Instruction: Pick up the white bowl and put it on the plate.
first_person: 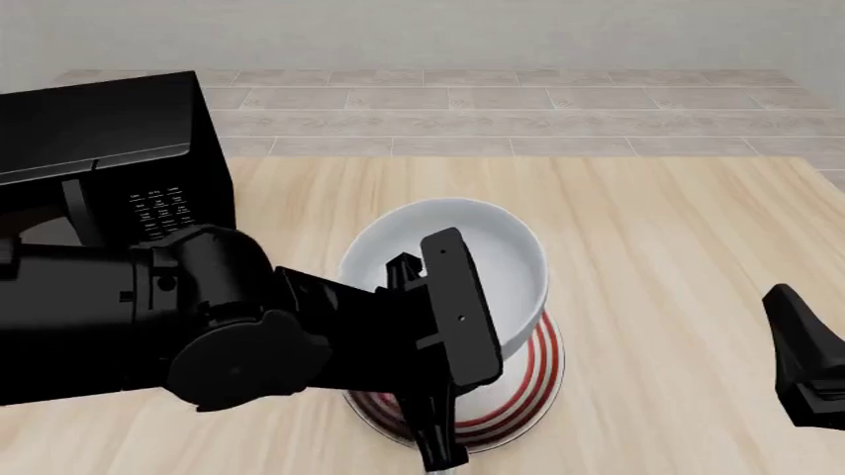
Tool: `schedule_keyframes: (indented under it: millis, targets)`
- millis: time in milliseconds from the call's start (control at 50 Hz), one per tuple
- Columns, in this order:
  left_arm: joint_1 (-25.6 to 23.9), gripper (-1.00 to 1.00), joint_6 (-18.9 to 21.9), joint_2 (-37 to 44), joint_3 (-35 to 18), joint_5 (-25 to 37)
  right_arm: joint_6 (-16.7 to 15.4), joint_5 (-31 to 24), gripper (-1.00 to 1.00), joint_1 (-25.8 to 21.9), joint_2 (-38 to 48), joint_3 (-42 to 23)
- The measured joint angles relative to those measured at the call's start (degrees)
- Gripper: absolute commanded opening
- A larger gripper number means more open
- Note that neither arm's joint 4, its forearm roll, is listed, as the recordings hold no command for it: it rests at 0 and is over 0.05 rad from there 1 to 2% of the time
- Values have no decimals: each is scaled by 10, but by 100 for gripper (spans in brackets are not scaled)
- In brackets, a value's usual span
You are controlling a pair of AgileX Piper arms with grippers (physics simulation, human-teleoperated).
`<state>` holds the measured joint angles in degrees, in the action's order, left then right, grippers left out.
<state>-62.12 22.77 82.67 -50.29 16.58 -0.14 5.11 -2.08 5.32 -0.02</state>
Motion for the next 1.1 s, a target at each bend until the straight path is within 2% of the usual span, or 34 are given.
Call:
schedule_keyframes:
  millis: [1100]
  targets:
    - [18, -100, 5, 48, -11, -24, 0, 0, 100, 0, 0, 0]
